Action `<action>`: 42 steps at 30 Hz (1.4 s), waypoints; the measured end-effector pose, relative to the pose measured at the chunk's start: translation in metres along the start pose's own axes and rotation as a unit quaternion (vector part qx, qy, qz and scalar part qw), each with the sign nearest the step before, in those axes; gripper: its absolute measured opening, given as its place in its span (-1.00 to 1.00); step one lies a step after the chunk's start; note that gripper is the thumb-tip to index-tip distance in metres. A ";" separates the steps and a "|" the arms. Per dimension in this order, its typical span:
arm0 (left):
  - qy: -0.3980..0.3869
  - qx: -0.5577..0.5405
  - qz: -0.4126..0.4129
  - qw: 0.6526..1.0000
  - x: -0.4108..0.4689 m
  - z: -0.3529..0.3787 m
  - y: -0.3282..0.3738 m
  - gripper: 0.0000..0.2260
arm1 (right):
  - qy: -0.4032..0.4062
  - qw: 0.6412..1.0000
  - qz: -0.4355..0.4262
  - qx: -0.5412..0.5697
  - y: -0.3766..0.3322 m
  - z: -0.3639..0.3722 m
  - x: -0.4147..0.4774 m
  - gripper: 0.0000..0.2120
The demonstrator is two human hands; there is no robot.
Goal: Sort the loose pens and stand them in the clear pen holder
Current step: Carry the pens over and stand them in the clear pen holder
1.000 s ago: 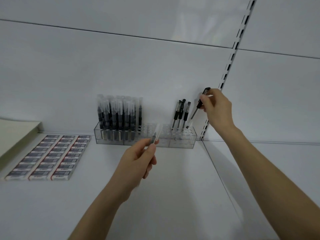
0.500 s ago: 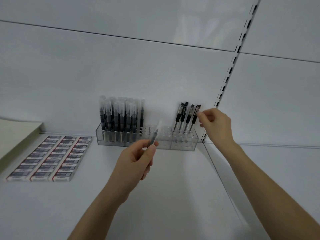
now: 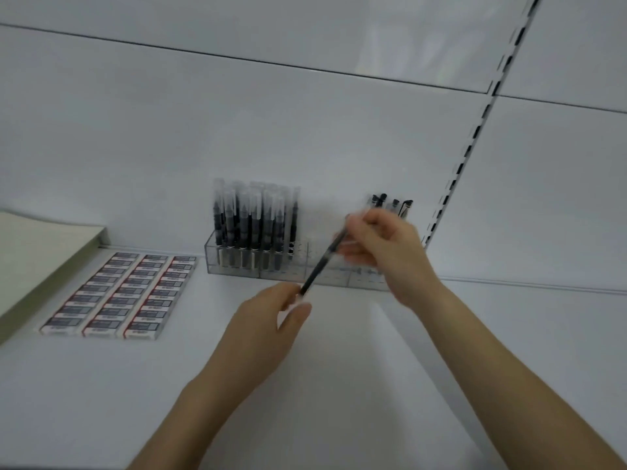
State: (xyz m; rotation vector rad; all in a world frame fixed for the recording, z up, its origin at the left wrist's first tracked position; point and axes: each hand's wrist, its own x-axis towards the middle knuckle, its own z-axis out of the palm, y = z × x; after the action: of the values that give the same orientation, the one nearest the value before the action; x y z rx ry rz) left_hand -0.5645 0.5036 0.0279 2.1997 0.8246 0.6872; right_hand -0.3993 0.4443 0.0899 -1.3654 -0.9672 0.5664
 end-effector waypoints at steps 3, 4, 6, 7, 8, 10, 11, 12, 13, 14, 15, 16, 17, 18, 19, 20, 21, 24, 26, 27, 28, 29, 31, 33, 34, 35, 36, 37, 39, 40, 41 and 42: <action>-0.091 0.226 -0.041 0.969 -0.011 0.002 -0.026 -0.52 | 0.106 0.993 -0.050 -0.018 -0.004 -0.004 0.027 -0.87; -0.116 0.267 -0.053 0.955 -0.014 0.003 -0.030 -0.48 | 0.124 0.990 -0.062 -0.032 -0.004 -0.003 0.035 -0.87; -0.126 0.299 -0.057 0.944 -0.018 0.005 -0.035 -0.25 | 0.134 0.986 -0.079 -0.063 -0.001 0.003 0.050 -0.87; -0.129 0.310 -0.051 0.941 -0.019 0.005 -0.036 -0.14 | 0.130 0.985 -0.086 -0.076 0.000 0.007 0.056 -0.86; -0.122 0.317 -0.050 0.939 -0.020 0.006 -0.038 -0.09 | 0.125 0.984 -0.093 -0.090 0.003 0.012 0.061 -0.85; -0.110 0.312 -0.047 0.943 -0.019 0.007 -0.042 -0.09 | 0.114 0.980 -0.109 -0.124 0.007 0.019 0.068 -0.87; -0.105 0.307 -0.045 0.945 -0.019 0.007 -0.042 -0.10 | 0.108 0.978 -0.115 -0.135 0.008 0.022 0.071 -0.89; -0.100 0.307 -0.044 0.946 -0.020 0.007 -0.043 -0.10 | 0.102 0.977 -0.119 -0.144 0.010 0.025 0.074 -0.89; -0.095 0.305 -0.043 0.946 -0.020 0.008 -0.044 -0.10 | 0.098 0.976 -0.119 -0.152 0.012 0.027 0.076 -0.88; -0.090 0.302 -0.041 0.948 -0.020 0.009 -0.044 -0.11 | 0.094 0.975 -0.118 -0.161 0.014 0.028 0.078 -0.87; -0.087 0.296 -0.041 0.950 -0.021 0.009 -0.044 -0.11 | 0.088 0.975 -0.117 -0.170 0.016 0.029 0.080 -0.83; -0.083 0.291 -0.039 0.952 -0.021 0.009 -0.044 -0.12 | 0.081 0.973 -0.116 -0.180 0.017 0.030 0.081 -0.78; -0.079 0.288 -0.037 0.954 -0.021 0.009 -0.044 -0.12 | 0.074 0.972 -0.116 -0.190 0.019 0.032 0.082 -0.76; -0.075 0.286 -0.035 0.955 -0.021 0.009 -0.045 -0.13 | 0.065 0.971 -0.113 -0.201 0.021 0.033 0.082 -0.75; -0.073 0.284 -0.034 0.956 -0.021 0.009 -0.045 -0.14 | 0.057 0.969 -0.108 -0.214 0.024 0.035 0.083 -0.75; -0.071 0.280 -0.031 0.957 -0.022 0.010 -0.045 -0.15 | 0.049 0.967 -0.101 -0.230 0.028 0.036 0.084 -0.77; -0.068 0.274 -0.028 0.959 -0.021 0.010 -0.045 -0.16 | 0.041 0.964 -0.092 -0.248 0.032 0.037 0.085 -0.81; -0.064 0.269 -0.027 0.961 -0.021 0.010 -0.044 -0.16 | 0.031 0.959 -0.063 -0.276 0.042 0.040 0.087 -0.82; -0.067 0.289 -0.029 0.955 -0.021 0.010 -0.044 -0.13 | 0.031 0.958 -0.061 -0.280 0.043 0.042 0.088 -0.82; -0.067 0.298 -0.031 0.952 -0.021 0.010 -0.045 -0.12 | 0.030 0.956 -0.062 -0.284 0.042 0.044 0.089 -0.83; -0.066 0.298 -0.033 0.952 -0.021 0.010 -0.045 -0.12 | 0.032 0.955 -0.063 -0.289 0.042 0.044 0.089 -0.83; -0.067 0.296 -0.035 0.952 -0.020 0.010 -0.044 -0.12 | 0.034 0.953 -0.061 -0.296 0.042 0.045 0.089 -0.84; -0.070 0.289 -0.039 0.954 -0.021 0.009 -0.043 -0.12 | 0.034 0.947 -0.059 -0.313 0.044 0.044 0.086 -0.85; -0.067 0.266 -0.037 0.961 -0.023 0.008 -0.041 -0.20 | 0.033 0.939 -0.052 -0.338 0.049 0.042 0.076 -0.80; -0.067 0.257 -0.037 0.963 -0.024 0.007 -0.041 -0.31 | 0.034 0.935 -0.048 -0.348 0.051 0.039 0.068 -0.75; -0.073 0.258 -0.040 0.963 -0.025 0.007 -0.040 -0.43 | 0.036 0.933 -0.048 -0.355 0.052 0.035 0.059 -0.72; -0.077 0.262 -0.037 0.961 -0.025 0.006 -0.040 -0.52 | 0.037 0.931 -0.051 -0.359 0.053 0.031 0.049 -0.71; -0.078 0.265 -0.032 0.961 -0.024 0.006 -0.040 -0.55 | 0.036 0.928 -0.055 -0.367 0.053 0.026 0.039 -0.71; -0.087 0.277 -0.018 0.957 -0.025 0.004 -0.039 -0.56 | 0.024 0.915 -0.049 -0.400 0.053 0.012 0.019 -0.68; -0.098 0.279 -0.012 0.955 -0.025 0.002 -0.036 -0.56 | 0.016 0.908 -0.040 -0.417 0.053 0.003 0.009 -0.65; -0.112 0.278 -0.009 0.954 -0.025 0.001 -0.033 -0.55 | 0.009 0.901 -0.030 -0.433 0.053 -0.006 0.000 -0.62; -0.124 0.277 -0.005 0.953 -0.026 0.000 -0.029 -0.55 | 0.005 0.894 -0.018 -0.447 0.054 -0.017 -0.010 -0.60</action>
State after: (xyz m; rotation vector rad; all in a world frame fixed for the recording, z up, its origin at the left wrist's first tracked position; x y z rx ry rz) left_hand -0.5924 0.5013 0.0000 2.7038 0.9791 0.1675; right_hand -0.3804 0.4352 0.0367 -2.1478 -1.3132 0.0468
